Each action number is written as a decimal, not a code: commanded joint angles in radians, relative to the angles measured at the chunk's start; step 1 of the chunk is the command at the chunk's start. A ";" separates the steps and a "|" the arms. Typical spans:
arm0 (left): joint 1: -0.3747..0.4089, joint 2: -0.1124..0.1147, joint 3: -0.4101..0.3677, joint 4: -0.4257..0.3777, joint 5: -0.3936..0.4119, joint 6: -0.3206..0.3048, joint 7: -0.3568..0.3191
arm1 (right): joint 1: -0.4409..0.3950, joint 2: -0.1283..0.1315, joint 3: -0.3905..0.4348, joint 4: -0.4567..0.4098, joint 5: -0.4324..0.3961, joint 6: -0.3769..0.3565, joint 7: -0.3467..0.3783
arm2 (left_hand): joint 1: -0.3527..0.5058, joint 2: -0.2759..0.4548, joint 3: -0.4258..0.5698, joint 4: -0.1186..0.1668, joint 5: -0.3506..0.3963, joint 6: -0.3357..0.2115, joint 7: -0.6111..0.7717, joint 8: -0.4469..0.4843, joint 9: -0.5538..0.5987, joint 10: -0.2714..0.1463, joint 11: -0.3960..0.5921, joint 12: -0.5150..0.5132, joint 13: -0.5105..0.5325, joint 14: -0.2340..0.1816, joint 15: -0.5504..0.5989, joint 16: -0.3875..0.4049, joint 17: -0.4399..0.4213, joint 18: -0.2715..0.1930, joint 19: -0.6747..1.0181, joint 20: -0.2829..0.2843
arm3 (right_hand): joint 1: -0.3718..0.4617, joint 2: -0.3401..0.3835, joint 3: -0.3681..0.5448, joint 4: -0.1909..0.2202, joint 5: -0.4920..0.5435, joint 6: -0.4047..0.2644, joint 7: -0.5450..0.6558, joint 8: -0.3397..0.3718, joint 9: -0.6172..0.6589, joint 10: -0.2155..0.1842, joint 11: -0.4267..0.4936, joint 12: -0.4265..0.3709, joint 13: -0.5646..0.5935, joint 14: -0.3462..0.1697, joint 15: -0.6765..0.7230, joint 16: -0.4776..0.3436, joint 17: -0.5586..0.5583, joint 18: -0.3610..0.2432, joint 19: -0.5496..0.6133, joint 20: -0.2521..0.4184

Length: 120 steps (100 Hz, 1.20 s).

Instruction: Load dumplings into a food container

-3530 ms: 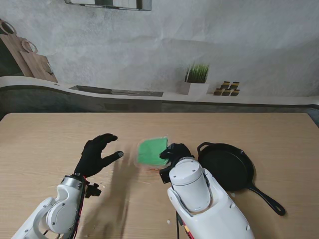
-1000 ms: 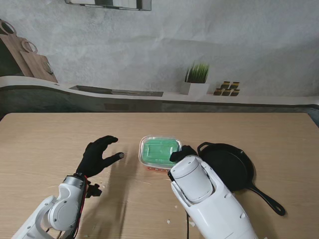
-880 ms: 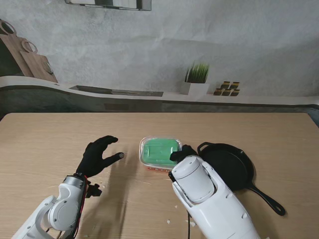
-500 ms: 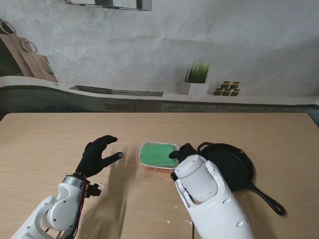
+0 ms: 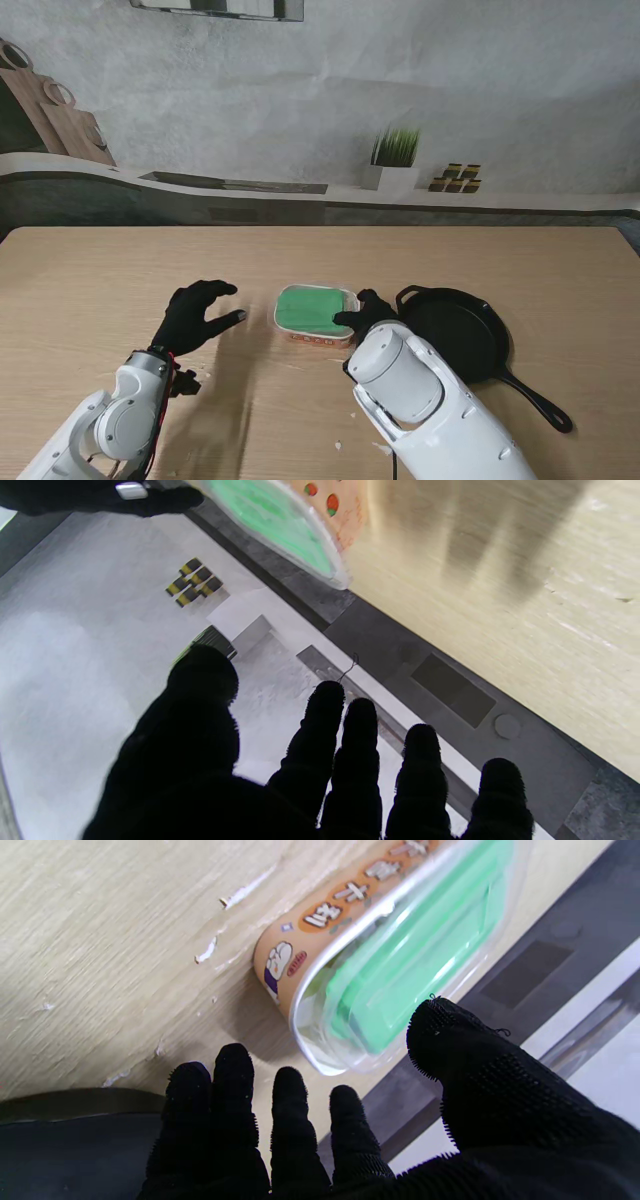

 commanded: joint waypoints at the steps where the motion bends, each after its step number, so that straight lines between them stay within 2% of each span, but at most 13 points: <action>1: -0.013 0.006 0.000 -0.004 0.012 0.024 -0.035 | 0.012 0.044 -0.004 -0.023 -0.043 0.035 0.040 | 0.024 -0.015 0.053 0.031 0.041 -0.032 0.017 0.016 0.058 0.022 0.028 0.018 0.047 0.014 0.027 0.010 0.003 -0.002 -0.012 0.005 | -0.030 0.017 -0.018 0.038 -0.013 -0.074 0.033 0.045 0.000 -0.040 -0.020 -0.006 -0.033 -0.016 -0.003 -0.008 -0.009 -0.077 0.006 0.037; 4: -0.021 0.008 0.003 0.001 0.022 0.033 -0.043 | 0.011 0.058 -0.012 -0.031 -0.069 0.019 0.053 | 0.012 -0.028 0.115 0.024 0.062 -0.035 0.032 0.023 0.098 0.022 0.030 0.031 0.066 0.022 0.047 0.020 0.010 0.002 -0.012 0.000 | -0.032 0.018 -0.017 0.038 -0.008 -0.081 0.046 0.052 0.000 -0.043 -0.016 -0.003 -0.031 -0.015 -0.003 -0.007 -0.005 -0.077 0.009 0.039; 10: -0.042 0.016 0.012 0.014 0.044 0.046 -0.068 | 0.008 0.081 -0.025 -0.045 -0.129 -0.015 0.074 | 0.030 -0.033 0.155 0.025 0.118 -0.037 0.055 0.030 0.153 0.022 0.047 0.041 0.102 0.030 0.063 0.025 0.016 0.007 -0.011 -0.001 | -0.035 0.011 -0.006 0.040 -0.008 -0.085 0.081 0.060 0.000 -0.047 -0.004 0.003 -0.024 -0.013 -0.001 -0.007 0.003 -0.076 0.018 0.045; 18: -0.073 0.029 0.024 0.032 0.075 0.050 -0.118 | 0.003 0.102 -0.030 -0.055 -0.197 -0.070 0.091 | 0.024 -0.045 0.247 0.015 0.128 -0.044 0.062 0.033 0.164 0.013 0.052 0.054 0.111 0.027 0.077 0.025 0.018 0.007 -0.010 -0.005 | -0.031 0.009 0.017 0.040 -0.003 -0.093 0.116 0.049 -0.002 -0.050 0.013 0.010 -0.020 -0.013 0.000 -0.006 0.009 -0.077 0.024 0.044; 22: -0.089 0.034 0.031 0.041 0.092 0.048 -0.137 | -0.001 0.108 -0.028 -0.056 -0.217 -0.103 0.095 | 0.030 -0.047 0.258 0.015 0.143 -0.046 0.073 0.038 0.184 0.014 0.061 0.057 0.124 0.026 0.084 0.027 0.023 0.010 -0.009 -0.005 | -0.027 0.011 0.022 0.037 -0.011 -0.102 0.183 -0.011 -0.002 -0.056 0.031 0.016 -0.019 -0.013 -0.001 -0.005 0.008 -0.078 0.029 0.033; 30: -0.120 0.045 0.049 0.058 0.122 0.048 -0.177 | -0.011 0.115 -0.019 -0.043 -0.248 -0.207 0.083 | 0.018 -0.052 0.267 0.012 0.153 -0.050 0.087 0.043 0.197 0.006 0.064 0.059 0.134 0.025 0.092 0.028 0.030 0.017 -0.009 -0.008 | -0.009 -0.002 0.053 0.033 -0.010 -0.162 0.325 -0.020 -0.006 -0.062 0.106 0.044 -0.011 -0.015 -0.013 -0.010 0.008 -0.079 0.028 0.031; 36: -0.142 0.052 0.064 0.071 0.135 0.048 -0.206 | -0.012 0.125 -0.017 -0.024 -0.282 -0.277 0.083 | 0.013 -0.056 0.272 0.011 0.143 -0.050 0.084 0.041 0.188 0.004 0.060 0.059 0.129 0.021 0.092 0.026 0.028 0.015 -0.012 -0.011 | -0.008 -0.017 0.082 0.033 0.002 -0.213 0.416 -0.032 -0.009 -0.056 0.146 0.056 0.001 -0.023 -0.073 -0.037 0.022 -0.064 -0.041 -0.012; 43: -0.168 0.056 0.086 0.090 0.145 0.049 -0.222 | -0.013 0.135 -0.013 -0.005 -0.299 -0.350 0.096 | 0.000 -0.067 0.273 0.009 0.140 -0.049 0.083 0.039 0.187 0.003 0.060 0.060 0.130 0.022 0.094 0.025 0.028 0.018 -0.013 -0.013 | 0.001 -0.041 0.124 0.032 0.048 -0.268 0.447 -0.066 -0.008 -0.065 0.136 0.049 -0.017 -0.042 -0.152 -0.073 0.015 -0.058 -0.134 -0.067; 52: -0.198 0.057 0.116 0.113 0.132 0.057 -0.237 | -0.012 0.142 -0.012 0.026 -0.322 -0.424 0.095 | -0.011 -0.075 0.276 0.008 0.137 -0.050 0.082 0.037 0.181 0.001 0.059 0.060 0.126 0.021 0.093 0.023 0.025 0.016 -0.014 -0.015 | -0.007 -0.070 0.157 0.032 0.090 -0.292 0.450 -0.076 -0.007 -0.074 0.133 0.048 -0.017 -0.043 -0.167 -0.080 0.014 -0.057 -0.142 -0.071; 63: -0.232 0.057 0.152 0.135 0.126 0.060 -0.246 | -0.011 0.141 -0.006 0.055 -0.313 -0.477 0.086 | -0.004 -0.070 0.289 0.008 0.142 -0.051 0.083 0.035 0.183 0.001 0.060 0.060 0.130 0.020 0.095 0.022 0.027 0.019 -0.014 -0.016 | -0.010 -0.078 0.175 0.028 0.097 -0.285 0.456 -0.076 -0.005 -0.085 0.107 0.038 -0.012 -0.045 -0.218 -0.104 0.015 -0.042 -0.197 -0.095; 84: -0.300 0.051 0.223 0.178 0.090 0.077 -0.256 | -0.014 0.128 0.002 0.093 -0.290 -0.534 0.030 | -0.002 -0.063 0.304 0.005 0.136 -0.056 0.078 0.029 0.172 -0.006 0.057 0.059 0.125 0.016 0.093 0.019 0.027 0.017 -0.016 -0.020 | -0.008 -0.075 0.181 0.029 0.128 -0.278 0.467 -0.073 -0.005 -0.081 0.145 0.055 0.007 -0.047 -0.222 -0.106 0.020 -0.034 -0.207 -0.094; 102: -0.353 0.048 0.274 0.213 0.094 0.081 -0.251 | -0.002 0.130 0.005 0.133 -0.314 -0.595 0.007 | -0.010 -0.057 0.301 0.003 0.097 -0.054 0.065 0.023 0.124 -0.013 0.051 0.057 0.104 0.008 0.091 0.018 0.025 0.015 -0.014 -0.020 | 0.004 -0.085 0.197 0.031 0.213 -0.280 0.485 -0.064 -0.010 -0.086 0.216 0.084 0.012 -0.059 -0.221 -0.103 0.026 -0.032 -0.208 -0.090; 120: -0.386 0.043 0.304 0.234 0.068 0.090 -0.254 | 0.028 0.136 -0.010 0.185 -0.340 -0.632 0.014 | -0.006 -0.050 0.303 0.004 0.088 -0.049 0.068 0.021 0.099 -0.015 0.049 0.052 0.090 0.004 0.088 0.017 0.021 0.011 -0.014 -0.020 | -0.008 -0.108 0.220 0.030 0.254 -0.285 0.466 -0.064 -0.009 -0.101 0.191 0.069 -0.009 -0.080 -0.255 -0.117 0.011 -0.042 -0.240 -0.097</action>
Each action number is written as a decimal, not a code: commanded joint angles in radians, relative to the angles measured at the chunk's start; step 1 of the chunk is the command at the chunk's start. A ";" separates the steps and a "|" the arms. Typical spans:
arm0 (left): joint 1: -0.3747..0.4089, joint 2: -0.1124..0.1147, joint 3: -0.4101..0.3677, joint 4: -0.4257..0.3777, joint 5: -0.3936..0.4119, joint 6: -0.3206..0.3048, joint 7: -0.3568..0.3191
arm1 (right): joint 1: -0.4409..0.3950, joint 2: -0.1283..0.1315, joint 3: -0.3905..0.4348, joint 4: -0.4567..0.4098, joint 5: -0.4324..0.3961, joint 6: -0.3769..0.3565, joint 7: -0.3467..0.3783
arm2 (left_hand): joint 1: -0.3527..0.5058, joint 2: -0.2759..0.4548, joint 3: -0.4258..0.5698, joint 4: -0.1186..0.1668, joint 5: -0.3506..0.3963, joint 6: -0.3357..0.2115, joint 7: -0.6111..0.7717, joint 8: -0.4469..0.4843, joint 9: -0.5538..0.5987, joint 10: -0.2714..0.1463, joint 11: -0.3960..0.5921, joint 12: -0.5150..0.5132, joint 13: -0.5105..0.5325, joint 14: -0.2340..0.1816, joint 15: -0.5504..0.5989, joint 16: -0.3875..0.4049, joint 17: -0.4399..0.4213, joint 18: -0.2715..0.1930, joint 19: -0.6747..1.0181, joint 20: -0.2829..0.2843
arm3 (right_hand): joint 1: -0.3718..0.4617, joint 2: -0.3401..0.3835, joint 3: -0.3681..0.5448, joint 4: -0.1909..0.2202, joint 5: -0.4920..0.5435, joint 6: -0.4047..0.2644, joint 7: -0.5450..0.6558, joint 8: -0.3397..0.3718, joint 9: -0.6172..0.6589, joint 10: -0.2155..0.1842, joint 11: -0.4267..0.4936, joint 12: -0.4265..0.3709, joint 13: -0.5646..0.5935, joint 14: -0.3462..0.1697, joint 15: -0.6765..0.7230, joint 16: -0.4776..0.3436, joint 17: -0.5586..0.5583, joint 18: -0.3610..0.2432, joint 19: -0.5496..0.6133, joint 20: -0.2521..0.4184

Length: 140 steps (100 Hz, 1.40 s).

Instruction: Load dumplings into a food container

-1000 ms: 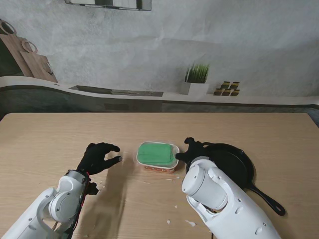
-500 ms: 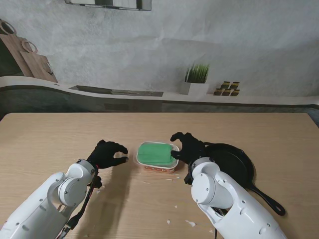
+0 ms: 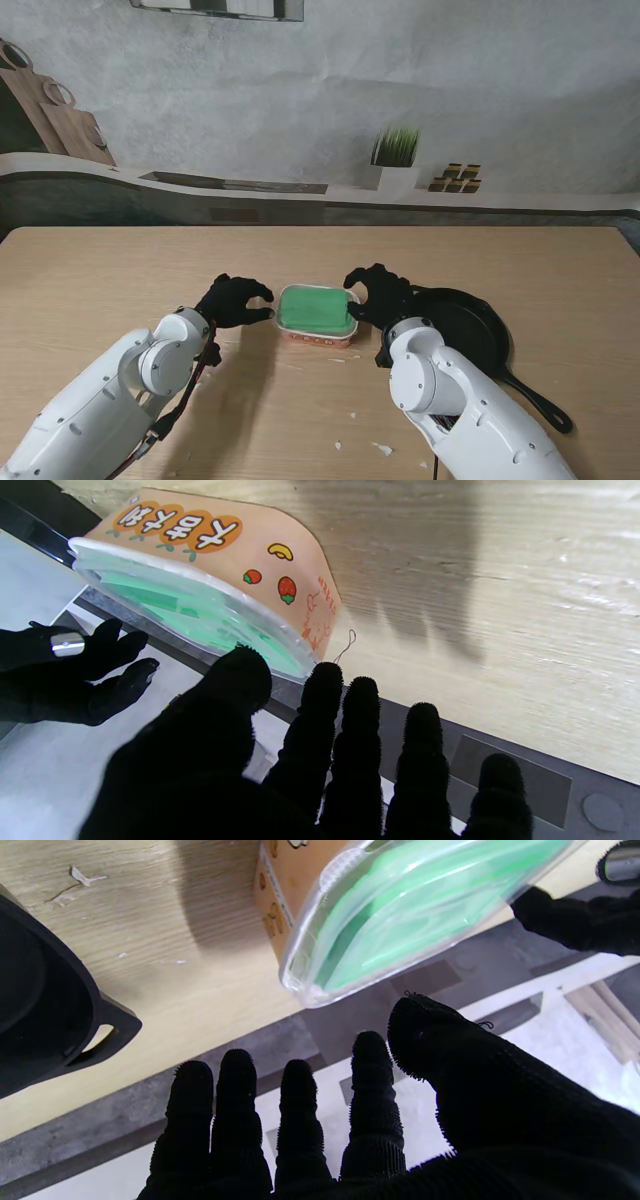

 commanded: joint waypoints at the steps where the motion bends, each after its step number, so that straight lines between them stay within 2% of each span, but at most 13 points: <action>1: -0.013 -0.010 0.008 0.004 -0.013 0.005 -0.018 | 0.007 -0.005 -0.005 0.010 0.020 0.000 0.013 | -0.015 0.010 0.031 0.004 -0.020 -0.015 -0.001 -0.010 -0.028 -0.024 -0.001 0.003 -0.027 -0.017 0.010 0.004 -0.010 0.008 -0.014 -0.010 | -0.010 -0.029 0.030 0.030 0.015 -0.038 -0.005 0.003 -0.010 -0.031 0.010 -0.005 -0.009 -0.036 -0.015 -0.008 -0.012 -0.022 -0.022 -0.010; 13: -0.029 -0.012 0.026 0.018 -0.020 0.001 -0.014 | 0.028 -0.008 -0.022 0.044 0.014 0.003 0.001 | -0.017 0.011 0.030 0.004 -0.023 -0.021 0.003 -0.009 -0.036 -0.028 0.000 0.001 -0.027 -0.020 0.012 0.005 -0.009 0.009 -0.012 -0.009 | -0.004 -0.038 0.036 0.030 0.024 -0.037 -0.009 0.003 -0.009 -0.034 0.006 -0.006 -0.014 -0.036 -0.017 -0.009 -0.014 -0.021 -0.028 -0.009; 22: -0.036 -0.013 0.036 0.025 -0.016 -0.002 -0.008 | 0.046 -0.007 -0.039 0.070 -0.002 0.004 0.000 | -0.024 0.007 0.025 0.004 -0.037 -0.022 0.009 -0.006 -0.062 -0.029 -0.002 -0.001 -0.038 -0.023 0.011 0.005 -0.009 0.009 -0.011 -0.008 | -0.001 -0.048 0.043 0.030 0.022 -0.038 -0.014 0.005 -0.007 -0.038 -0.049 -0.030 -0.021 -0.042 -0.015 -0.008 -0.016 -0.024 -0.031 -0.006; 47: -0.034 -0.023 0.037 0.055 0.020 -0.021 0.075 | 0.059 -0.005 -0.064 0.110 -0.037 -0.008 -0.013 | -0.077 -0.043 -0.005 0.005 -0.233 -0.061 0.015 0.017 -0.241 -0.039 -0.023 -0.015 -0.129 -0.042 0.000 0.008 -0.004 -0.004 0.002 0.007 | -0.011 -0.072 0.054 0.028 -0.032 -0.042 -0.018 0.013 -0.002 -0.049 -0.108 -0.050 -0.041 -0.048 -0.016 -0.010 -0.024 -0.036 -0.040 0.004; 72: -0.045 -0.022 0.055 0.079 0.058 -0.038 0.100 | 0.072 -0.005 -0.087 0.134 -0.047 0.020 -0.009 | -0.115 -0.100 -0.002 0.008 -0.290 -0.119 -0.089 -0.062 -0.292 -0.051 -0.115 -0.085 -0.180 -0.053 -0.056 -0.021 -0.017 -0.014 0.006 0.033 | -0.034 -0.095 0.040 0.022 -0.088 -0.021 -0.005 0.024 0.000 -0.053 -0.161 -0.067 -0.055 -0.049 -0.016 -0.011 -0.031 -0.043 -0.043 0.014; 73: -0.046 -0.022 0.057 0.081 0.060 -0.038 0.101 | 0.072 -0.004 -0.088 0.135 -0.048 0.021 -0.009 | -0.114 -0.102 -0.001 0.008 -0.293 -0.122 -0.091 -0.063 -0.295 -0.038 -0.119 -0.086 -0.181 -0.052 -0.058 -0.021 -0.016 -0.015 0.007 0.034 | -0.035 -0.094 0.039 0.022 -0.089 -0.023 -0.005 0.024 0.000 -0.053 -0.162 -0.068 -0.055 -0.050 -0.015 -0.011 -0.031 -0.043 -0.043 0.014; 87: -0.061 -0.019 0.078 0.092 0.082 -0.036 0.103 | 0.075 -0.005 -0.094 0.143 -0.047 0.027 -0.008 | -0.126 -0.105 0.008 0.005 -0.281 -0.137 -0.090 -0.069 -0.299 -0.030 -0.154 -0.095 -0.183 -0.055 -0.071 -0.018 -0.015 -0.018 0.008 0.038 | -0.034 -0.091 0.038 0.023 -0.093 -0.030 -0.001 0.028 0.002 -0.055 -0.171 -0.070 -0.056 -0.051 -0.015 -0.012 -0.032 -0.044 -0.045 0.017; 90: -0.063 -0.019 0.082 0.094 0.081 -0.034 0.102 | 0.074 -0.005 -0.094 0.143 -0.046 0.027 -0.009 | -0.124 -0.102 0.008 0.004 -0.275 -0.141 -0.086 -0.068 -0.297 -0.054 -0.137 -0.078 -0.183 -0.056 -0.071 -0.015 -0.016 -0.019 0.008 0.039 | -0.033 -0.090 0.040 0.024 -0.092 -0.033 -0.001 0.028 0.002 -0.055 -0.172 -0.070 -0.056 -0.051 -0.015 -0.012 -0.032 -0.044 -0.045 0.017; 96: -0.070 -0.020 0.092 0.099 0.082 -0.031 0.101 | 0.073 -0.004 -0.094 0.144 -0.048 0.024 -0.008 | -0.121 -0.099 0.008 0.003 -0.265 -0.144 -0.081 -0.066 -0.300 -0.058 -0.139 -0.076 -0.183 -0.057 -0.073 -0.014 -0.017 -0.019 0.008 0.040 | -0.034 -0.090 0.042 0.024 -0.090 -0.034 -0.001 0.029 0.003 -0.055 -0.174 -0.070 -0.056 -0.051 -0.015 -0.012 -0.031 -0.044 -0.045 0.018; 106: -0.078 -0.022 0.105 0.107 0.079 -0.015 0.102 | 0.072 -0.004 -0.095 0.143 -0.048 0.025 -0.004 | -0.103 -0.023 -0.030 0.000 -0.258 -0.143 -0.060 -0.053 -0.294 -0.060 -0.135 -0.067 -0.182 -0.062 -0.073 -0.011 -0.014 -0.023 0.008 0.044 | -0.034 -0.090 0.044 0.025 -0.089 -0.035 -0.002 0.029 0.003 -0.055 -0.175 -0.069 -0.057 -0.051 -0.016 -0.013 -0.032 -0.043 -0.047 0.019; 116: -0.082 -0.030 0.112 0.113 0.044 0.000 0.105 | 0.071 -0.003 -0.096 0.142 -0.047 0.027 -0.001 | -0.049 0.090 -0.175 0.010 -0.234 -0.140 -0.055 -0.049 -0.291 -0.065 -0.126 -0.070 -0.181 -0.068 -0.076 -0.011 -0.024 -0.031 0.006 0.050 | -0.036 -0.089 0.045 0.025 -0.090 -0.036 -0.003 0.029 0.003 -0.055 -0.175 -0.069 -0.056 -0.051 -0.016 -0.013 -0.032 -0.043 -0.047 0.020; 136: -0.089 -0.025 0.125 0.118 0.055 0.011 0.085 | 0.068 -0.001 -0.099 0.138 -0.051 0.035 0.007 | -0.025 0.043 -0.163 0.016 -0.216 -0.117 -0.049 -0.047 -0.291 -0.061 -0.121 -0.069 -0.181 -0.066 -0.074 -0.009 -0.025 -0.029 0.006 0.051 | -0.031 -0.094 0.050 0.025 -0.085 -0.041 -0.004 0.030 0.003 -0.056 -0.176 -0.068 -0.056 -0.052 -0.015 -0.013 -0.033 -0.045 -0.050 0.021; 140: -0.090 -0.023 0.129 0.121 0.064 0.011 0.085 | 0.069 0.000 -0.101 0.138 -0.054 0.037 0.009 | -0.049 0.013 -0.101 0.017 -0.219 -0.116 -0.032 -0.034 -0.292 -0.061 -0.120 -0.068 -0.177 -0.063 -0.068 -0.006 -0.021 -0.026 0.007 0.052 | -0.030 -0.095 0.051 0.025 -0.087 -0.044 -0.006 0.030 0.003 -0.056 -0.176 -0.068 -0.055 -0.053 -0.015 -0.013 -0.033 -0.045 -0.050 0.021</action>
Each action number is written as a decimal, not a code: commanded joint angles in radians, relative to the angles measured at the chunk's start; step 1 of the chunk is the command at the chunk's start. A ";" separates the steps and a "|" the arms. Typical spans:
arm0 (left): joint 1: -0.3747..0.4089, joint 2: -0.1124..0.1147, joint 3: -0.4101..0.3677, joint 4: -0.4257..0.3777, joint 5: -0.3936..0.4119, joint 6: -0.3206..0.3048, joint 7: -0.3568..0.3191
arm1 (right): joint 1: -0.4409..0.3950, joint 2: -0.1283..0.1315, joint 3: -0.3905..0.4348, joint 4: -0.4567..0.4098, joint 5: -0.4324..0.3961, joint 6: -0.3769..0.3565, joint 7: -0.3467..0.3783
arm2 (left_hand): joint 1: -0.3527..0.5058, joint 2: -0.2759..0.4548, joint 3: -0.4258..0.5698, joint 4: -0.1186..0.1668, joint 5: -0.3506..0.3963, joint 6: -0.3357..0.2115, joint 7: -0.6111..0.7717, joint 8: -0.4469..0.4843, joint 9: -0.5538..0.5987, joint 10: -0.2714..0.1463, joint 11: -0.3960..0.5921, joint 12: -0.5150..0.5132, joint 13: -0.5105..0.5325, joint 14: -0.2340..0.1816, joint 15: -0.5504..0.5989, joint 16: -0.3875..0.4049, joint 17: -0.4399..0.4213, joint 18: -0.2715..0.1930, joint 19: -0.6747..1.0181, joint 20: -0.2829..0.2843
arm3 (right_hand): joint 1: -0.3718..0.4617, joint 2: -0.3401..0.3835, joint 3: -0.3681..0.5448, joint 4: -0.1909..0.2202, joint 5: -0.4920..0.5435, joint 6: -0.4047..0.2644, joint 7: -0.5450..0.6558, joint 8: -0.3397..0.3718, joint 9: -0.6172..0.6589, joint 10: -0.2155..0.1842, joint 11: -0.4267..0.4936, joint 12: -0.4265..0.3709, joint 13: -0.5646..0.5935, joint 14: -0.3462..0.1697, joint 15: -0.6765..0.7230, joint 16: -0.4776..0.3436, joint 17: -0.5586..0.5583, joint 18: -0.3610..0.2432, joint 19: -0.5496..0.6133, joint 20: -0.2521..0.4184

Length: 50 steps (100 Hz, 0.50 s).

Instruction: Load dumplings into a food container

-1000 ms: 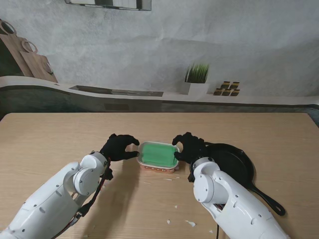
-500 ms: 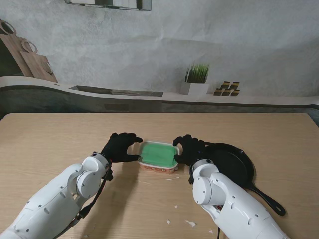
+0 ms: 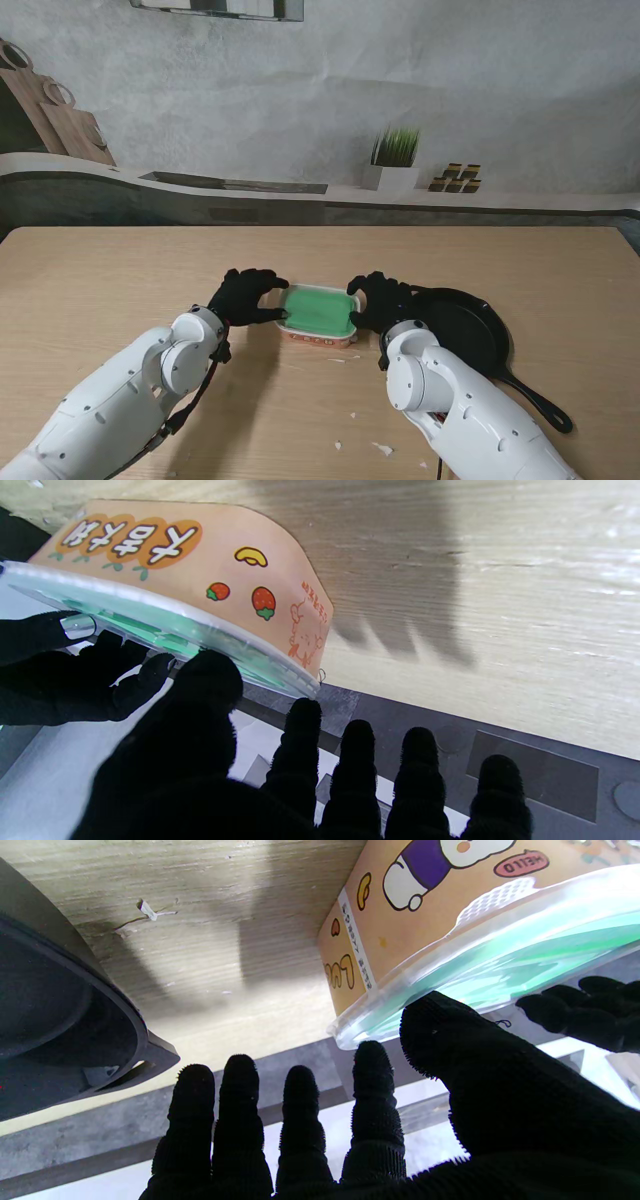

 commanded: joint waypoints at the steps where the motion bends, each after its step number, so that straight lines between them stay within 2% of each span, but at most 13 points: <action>1: -0.002 0.001 0.009 0.008 0.007 0.003 -0.020 | -0.012 -0.002 -0.010 0.002 -0.005 0.007 0.022 | 0.010 -0.029 0.047 0.017 0.037 0.003 0.050 0.031 -0.019 -0.029 0.012 0.008 -0.024 -0.023 -0.012 0.007 -0.009 -0.021 0.006 0.028 | -0.002 -0.025 0.026 0.025 -0.022 -0.037 0.005 0.018 0.002 -0.030 -0.024 -0.003 -0.030 -0.030 0.003 -0.009 -0.018 -0.031 -0.022 0.021; 20: -0.002 0.009 0.018 0.018 0.034 0.000 -0.028 | -0.009 0.001 -0.024 0.008 -0.013 0.023 0.037 | -0.035 -0.141 0.193 0.002 0.029 0.007 0.060 0.039 -0.020 -0.031 0.003 0.004 -0.024 -0.019 0.002 0.003 -0.003 -0.013 0.003 0.021 | 0.001 -0.030 0.025 0.026 -0.033 -0.013 0.008 0.023 0.002 -0.036 -0.041 -0.010 -0.034 -0.035 0.000 -0.010 -0.019 -0.036 -0.025 0.021; 25: -0.001 0.010 0.019 0.021 0.034 0.000 -0.030 | -0.008 0.002 -0.028 0.010 -0.015 0.028 0.041 | -0.039 -0.158 0.202 0.001 0.027 0.013 0.059 0.039 -0.022 -0.033 -0.005 0.000 -0.024 -0.018 0.002 0.002 -0.004 -0.013 0.002 0.020 | 0.008 -0.038 0.026 0.027 -0.050 0.021 0.017 0.029 0.003 -0.037 -0.048 -0.012 -0.034 -0.036 0.001 -0.010 -0.018 -0.036 -0.026 0.021; 28: 0.000 0.010 0.020 0.022 0.036 0.000 -0.031 | -0.008 0.003 -0.032 0.012 -0.019 0.030 0.043 | -0.039 -0.164 0.207 0.001 0.026 0.018 0.059 0.038 -0.025 -0.009 -0.010 -0.001 -0.024 -0.017 0.001 0.002 -0.004 -0.012 0.002 0.020 | 0.008 -0.039 0.026 0.027 -0.060 0.037 0.024 0.033 0.003 -0.037 -0.051 -0.013 -0.033 -0.036 0.002 -0.010 -0.018 -0.036 -0.027 0.021; 46: 0.005 0.016 0.024 0.024 0.048 0.000 -0.045 | -0.006 0.005 -0.045 0.023 -0.022 0.045 0.050 | -0.063 -0.199 0.228 0.000 0.018 0.029 0.051 0.033 -0.027 -0.009 -0.018 -0.001 -0.025 -0.016 -0.001 0.001 -0.008 -0.012 0.000 0.018 | 0.010 -0.047 0.027 0.026 -0.088 0.093 0.055 0.044 0.004 -0.037 -0.068 -0.018 -0.037 -0.042 0.003 -0.009 -0.020 -0.039 -0.030 0.020; 50: 0.008 0.018 0.024 0.024 0.049 -0.002 -0.049 | -0.007 0.006 -0.047 0.025 -0.028 0.046 0.052 | -0.070 -0.203 0.230 -0.001 0.016 0.027 0.048 0.031 -0.029 -0.009 -0.022 -0.002 -0.028 -0.017 -0.005 -0.001 -0.010 -0.014 -0.001 0.017 | 0.013 -0.052 0.027 0.026 -0.094 0.124 0.055 0.043 0.004 -0.035 -0.071 -0.019 -0.036 -0.042 0.004 -0.008 -0.019 -0.038 -0.031 0.020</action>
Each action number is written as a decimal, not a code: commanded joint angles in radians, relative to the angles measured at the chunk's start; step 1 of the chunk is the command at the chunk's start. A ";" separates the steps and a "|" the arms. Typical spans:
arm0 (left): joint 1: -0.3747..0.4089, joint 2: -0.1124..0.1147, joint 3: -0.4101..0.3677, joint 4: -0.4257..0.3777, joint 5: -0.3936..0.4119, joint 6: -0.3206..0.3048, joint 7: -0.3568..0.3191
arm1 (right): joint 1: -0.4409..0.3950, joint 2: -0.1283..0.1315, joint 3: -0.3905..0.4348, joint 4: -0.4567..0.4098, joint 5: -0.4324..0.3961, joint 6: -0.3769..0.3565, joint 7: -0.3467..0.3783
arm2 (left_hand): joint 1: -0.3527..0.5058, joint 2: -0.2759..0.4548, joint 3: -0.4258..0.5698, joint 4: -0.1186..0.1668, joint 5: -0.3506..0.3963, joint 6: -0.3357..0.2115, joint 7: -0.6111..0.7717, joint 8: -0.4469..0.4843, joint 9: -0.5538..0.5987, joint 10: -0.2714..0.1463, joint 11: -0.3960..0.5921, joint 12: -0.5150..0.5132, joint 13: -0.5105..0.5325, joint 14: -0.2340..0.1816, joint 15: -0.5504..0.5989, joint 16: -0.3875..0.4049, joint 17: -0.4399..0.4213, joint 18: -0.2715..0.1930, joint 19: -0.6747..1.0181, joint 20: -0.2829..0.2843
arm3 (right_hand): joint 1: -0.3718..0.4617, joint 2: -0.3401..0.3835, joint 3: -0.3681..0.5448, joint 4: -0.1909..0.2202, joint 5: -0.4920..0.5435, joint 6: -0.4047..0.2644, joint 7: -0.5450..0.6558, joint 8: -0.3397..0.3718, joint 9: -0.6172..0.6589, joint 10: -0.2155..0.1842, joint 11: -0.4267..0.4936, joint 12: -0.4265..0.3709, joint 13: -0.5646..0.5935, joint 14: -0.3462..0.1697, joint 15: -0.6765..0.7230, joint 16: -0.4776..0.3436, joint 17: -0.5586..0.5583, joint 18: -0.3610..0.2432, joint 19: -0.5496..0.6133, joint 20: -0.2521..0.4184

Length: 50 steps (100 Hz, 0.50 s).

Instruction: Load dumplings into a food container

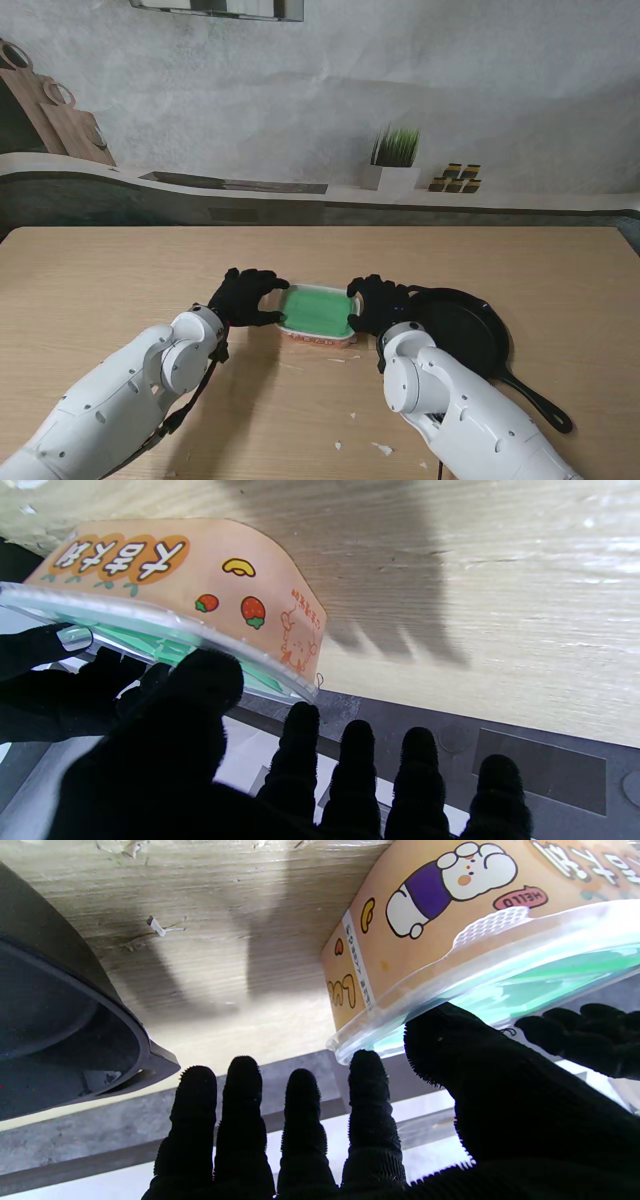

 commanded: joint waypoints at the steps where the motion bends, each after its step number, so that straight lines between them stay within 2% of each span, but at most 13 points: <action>1: 0.020 0.008 0.010 0.023 0.008 0.002 -0.036 | -0.020 0.000 -0.013 0.027 -0.006 0.009 0.030 | -0.005 -0.116 0.059 -0.002 0.047 0.034 0.048 0.021 -0.028 -0.009 -0.024 -0.003 -0.027 -0.019 -0.013 -0.006 -0.010 -0.014 -0.002 0.007 | 0.038 -0.067 0.006 0.026 -0.034 0.065 0.004 0.007 0.004 -0.033 -0.030 -0.007 -0.037 -0.030 0.004 -0.008 -0.019 -0.036 -0.021 0.020; 17: 0.029 0.014 0.009 0.023 0.023 -0.001 -0.043 | -0.021 0.006 -0.024 0.034 -0.026 0.019 0.045 | -0.031 -0.136 0.058 -0.006 0.020 0.040 0.026 0.008 -0.032 -0.012 -0.041 -0.008 -0.031 -0.018 -0.030 -0.012 -0.014 -0.014 -0.004 0.005 | 0.044 -0.099 -0.007 0.019 -0.061 0.102 -0.008 -0.012 0.005 -0.030 -0.050 -0.015 -0.042 -0.034 0.001 -0.010 -0.022 -0.036 -0.026 0.017; 31: 0.029 0.017 0.020 0.029 0.030 0.001 -0.051 | -0.017 0.011 -0.043 0.048 -0.052 0.028 0.047 | -0.043 -0.151 0.066 -0.005 0.002 0.053 0.015 0.002 -0.035 -0.013 -0.056 -0.010 -0.033 -0.019 -0.040 -0.012 -0.017 -0.015 -0.005 0.004 | 0.048 -0.126 -0.016 0.014 -0.093 0.093 -0.004 -0.023 0.005 -0.035 -0.062 -0.019 -0.041 -0.036 0.001 -0.010 -0.015 -0.035 -0.026 0.016; 50: 0.026 0.024 0.037 0.034 0.040 0.015 -0.074 | -0.008 0.013 -0.059 0.068 -0.070 0.042 0.045 | -0.061 -0.147 0.074 -0.009 -0.006 0.079 0.008 -0.003 -0.039 -0.014 -0.070 -0.007 -0.035 -0.021 -0.050 -0.011 -0.022 -0.017 -0.007 0.002 | 0.044 -0.129 -0.022 0.012 -0.110 0.079 0.009 -0.027 0.006 -0.038 -0.084 -0.027 -0.045 -0.038 0.003 -0.009 -0.017 -0.038 -0.025 0.012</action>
